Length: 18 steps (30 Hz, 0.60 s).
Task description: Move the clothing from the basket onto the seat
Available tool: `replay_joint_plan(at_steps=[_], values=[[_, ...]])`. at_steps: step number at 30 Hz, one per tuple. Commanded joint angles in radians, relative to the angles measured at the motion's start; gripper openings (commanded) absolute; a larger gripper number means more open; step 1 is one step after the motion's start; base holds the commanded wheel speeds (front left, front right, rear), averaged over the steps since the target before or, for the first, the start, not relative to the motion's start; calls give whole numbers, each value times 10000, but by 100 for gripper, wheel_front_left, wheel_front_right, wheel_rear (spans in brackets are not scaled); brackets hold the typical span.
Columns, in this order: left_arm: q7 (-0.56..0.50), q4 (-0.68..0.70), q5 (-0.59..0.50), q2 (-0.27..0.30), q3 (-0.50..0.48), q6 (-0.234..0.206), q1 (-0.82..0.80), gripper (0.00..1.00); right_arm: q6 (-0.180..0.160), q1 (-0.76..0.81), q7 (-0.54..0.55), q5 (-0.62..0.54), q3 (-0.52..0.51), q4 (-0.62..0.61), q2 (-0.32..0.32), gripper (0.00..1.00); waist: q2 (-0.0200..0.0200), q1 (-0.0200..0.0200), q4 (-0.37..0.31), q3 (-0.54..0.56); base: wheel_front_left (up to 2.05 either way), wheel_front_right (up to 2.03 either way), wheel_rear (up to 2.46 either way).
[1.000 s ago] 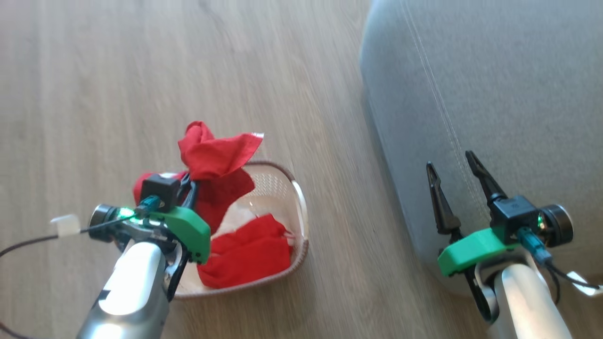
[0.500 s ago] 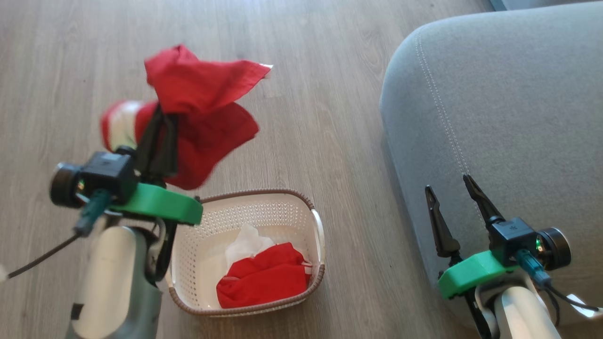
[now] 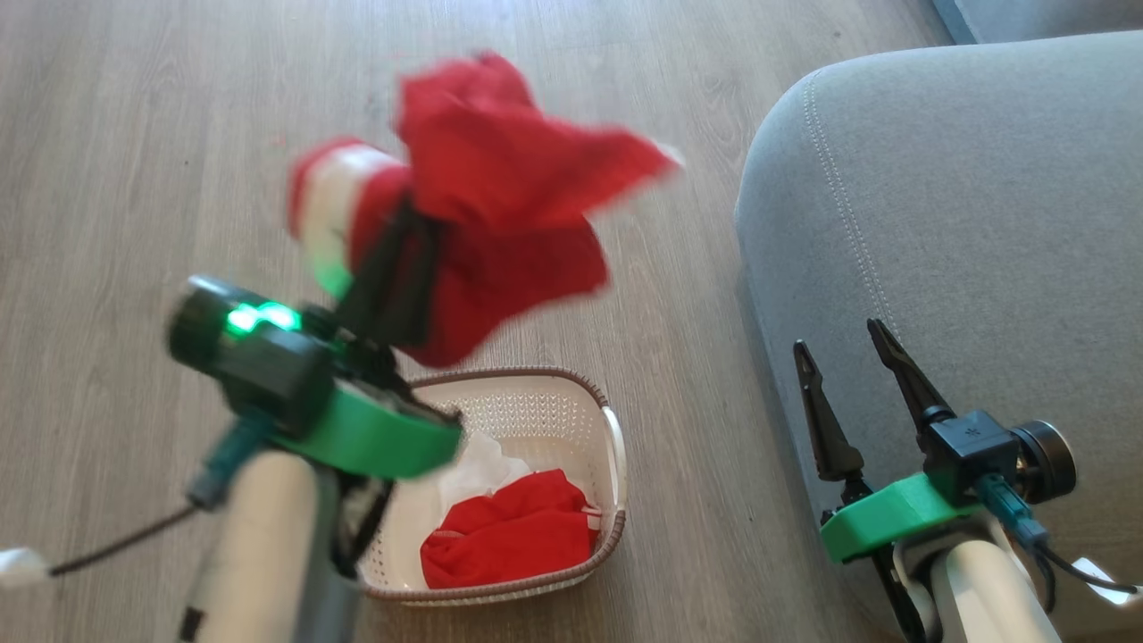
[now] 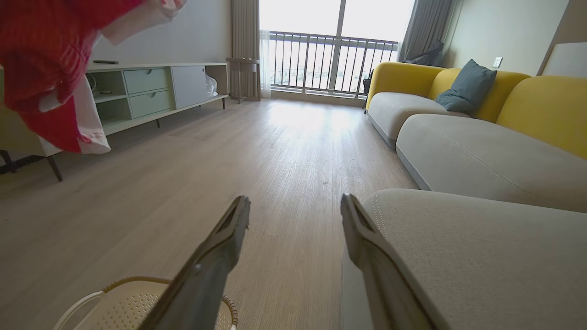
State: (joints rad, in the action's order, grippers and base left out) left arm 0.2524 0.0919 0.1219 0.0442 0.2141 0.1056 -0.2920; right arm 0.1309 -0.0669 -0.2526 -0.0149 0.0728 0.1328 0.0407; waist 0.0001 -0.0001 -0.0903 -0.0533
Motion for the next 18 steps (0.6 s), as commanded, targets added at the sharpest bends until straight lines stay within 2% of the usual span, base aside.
replay_joint_plan(at_steps=[1, 9, 18], values=[[93, 380, -13, 64, -63, 81, -112, 0, -2, -28, -92, 6, 258, -375, 95, 100, -1, 1, 4, 0, 0, 0, 0], [93, 284, 8, 62, 1204, 238, 183, 0, -2, -1, -92, -4, 339, -515, 95, 100, -1, 1, -47, -110, 0, 0, 0], [93, 646, 29, 204, 1591, 249, 115, 0, -2, -30, -92, -52, 337, -528, 95, 100, -1, 1, -90, -236, 0, 0, 0]])
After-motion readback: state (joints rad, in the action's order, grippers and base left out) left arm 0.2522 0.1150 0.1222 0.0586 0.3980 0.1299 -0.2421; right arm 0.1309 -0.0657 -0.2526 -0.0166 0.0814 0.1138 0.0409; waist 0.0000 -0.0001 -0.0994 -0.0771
